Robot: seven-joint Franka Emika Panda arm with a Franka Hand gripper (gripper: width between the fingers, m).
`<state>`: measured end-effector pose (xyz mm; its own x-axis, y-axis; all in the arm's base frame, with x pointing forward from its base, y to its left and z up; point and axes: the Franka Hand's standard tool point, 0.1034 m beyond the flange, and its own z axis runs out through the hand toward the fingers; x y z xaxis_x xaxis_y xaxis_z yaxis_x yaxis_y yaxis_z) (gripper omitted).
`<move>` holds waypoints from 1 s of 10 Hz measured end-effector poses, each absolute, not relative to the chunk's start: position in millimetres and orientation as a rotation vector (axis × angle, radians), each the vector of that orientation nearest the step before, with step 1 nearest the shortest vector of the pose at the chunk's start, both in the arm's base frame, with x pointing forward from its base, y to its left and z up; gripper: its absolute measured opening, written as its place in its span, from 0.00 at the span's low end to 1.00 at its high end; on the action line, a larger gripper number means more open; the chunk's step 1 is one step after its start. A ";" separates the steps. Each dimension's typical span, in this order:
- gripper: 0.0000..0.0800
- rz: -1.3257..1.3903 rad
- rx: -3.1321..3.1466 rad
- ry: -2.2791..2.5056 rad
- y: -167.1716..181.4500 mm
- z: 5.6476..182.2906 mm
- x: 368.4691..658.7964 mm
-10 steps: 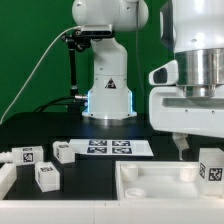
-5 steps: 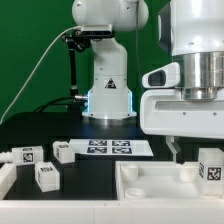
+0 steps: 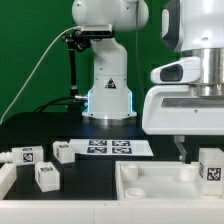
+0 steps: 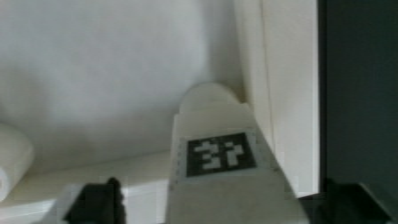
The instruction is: Assemble one leg
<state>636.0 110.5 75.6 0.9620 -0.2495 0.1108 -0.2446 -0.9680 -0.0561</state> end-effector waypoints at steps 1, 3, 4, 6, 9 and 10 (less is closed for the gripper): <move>0.49 -0.178 -3.046 0.517 110.7 75.6 636.0; 0.36 -0.172 -2.997 0.719 110.8 75.5 636.0; 0.36 -0.172 -2.969 0.816 109.1 75.7 636.3; 0.36 -0.161 -2.861 1.126 105.5 75.6 635.0; 0.36 -0.057 -2.421 1.803 110.5 74.2 637.3; 0.36 -0.015 -2.231 1.986 112.4 73.8 637.4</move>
Offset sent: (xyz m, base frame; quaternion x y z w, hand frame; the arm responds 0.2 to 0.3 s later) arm 0.0000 0.0000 0.0000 0.0000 0.0000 0.1938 0.9810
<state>637.4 112.4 73.8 0.1209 -0.9881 -0.0948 -0.9866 -0.1091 -0.1215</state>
